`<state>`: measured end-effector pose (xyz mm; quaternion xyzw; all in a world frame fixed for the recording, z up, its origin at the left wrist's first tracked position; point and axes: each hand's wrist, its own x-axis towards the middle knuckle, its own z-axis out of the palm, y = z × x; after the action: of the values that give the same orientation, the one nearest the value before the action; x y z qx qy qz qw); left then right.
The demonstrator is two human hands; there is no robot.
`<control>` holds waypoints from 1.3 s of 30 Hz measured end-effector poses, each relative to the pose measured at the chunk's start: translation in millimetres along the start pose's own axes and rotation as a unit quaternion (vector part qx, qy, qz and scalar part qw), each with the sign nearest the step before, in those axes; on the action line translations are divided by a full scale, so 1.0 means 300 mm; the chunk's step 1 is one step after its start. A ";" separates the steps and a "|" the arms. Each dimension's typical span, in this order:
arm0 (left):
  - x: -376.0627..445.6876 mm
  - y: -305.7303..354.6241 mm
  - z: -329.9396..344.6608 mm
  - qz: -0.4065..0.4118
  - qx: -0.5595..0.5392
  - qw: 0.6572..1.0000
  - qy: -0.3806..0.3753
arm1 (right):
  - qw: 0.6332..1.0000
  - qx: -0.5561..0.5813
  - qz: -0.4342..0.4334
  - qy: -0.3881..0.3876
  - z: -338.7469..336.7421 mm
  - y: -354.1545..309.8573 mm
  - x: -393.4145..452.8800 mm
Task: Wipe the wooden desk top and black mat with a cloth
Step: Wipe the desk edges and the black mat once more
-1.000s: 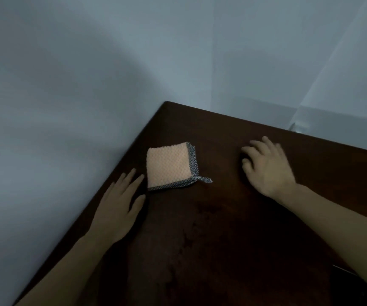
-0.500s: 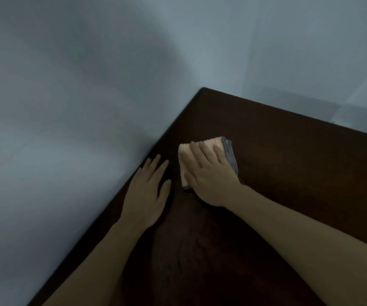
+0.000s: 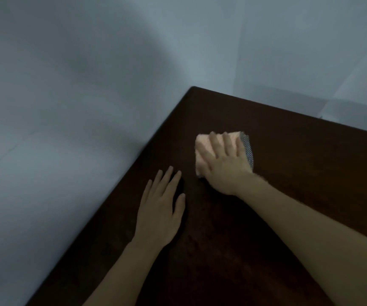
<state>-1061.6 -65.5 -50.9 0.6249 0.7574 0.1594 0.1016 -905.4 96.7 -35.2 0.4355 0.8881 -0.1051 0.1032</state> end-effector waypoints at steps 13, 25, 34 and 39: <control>-0.059 0.069 0.042 0.022 0.011 0.999 0.027 | 0.998 -0.035 0.045 -0.002 0.013 0.281 -0.141; -0.069 0.087 0.031 0.034 0.033 0.999 0.015 | 0.995 -0.021 -0.098 0.017 0.070 0.200 -0.485; -0.072 0.087 0.032 0.037 0.041 0.998 0.012 | 0.990 0.011 0.137 0.005 0.060 0.248 -0.262; -0.071 0.094 0.027 0.029 0.043 0.999 0.001 | 0.998 0.024 -0.051 0.027 0.149 -0.015 -0.531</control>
<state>-1028.9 -80.7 -48.9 0.6503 0.7453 0.1297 0.0695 -809.2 -38.1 -33.8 0.3942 0.9089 -0.1203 0.0634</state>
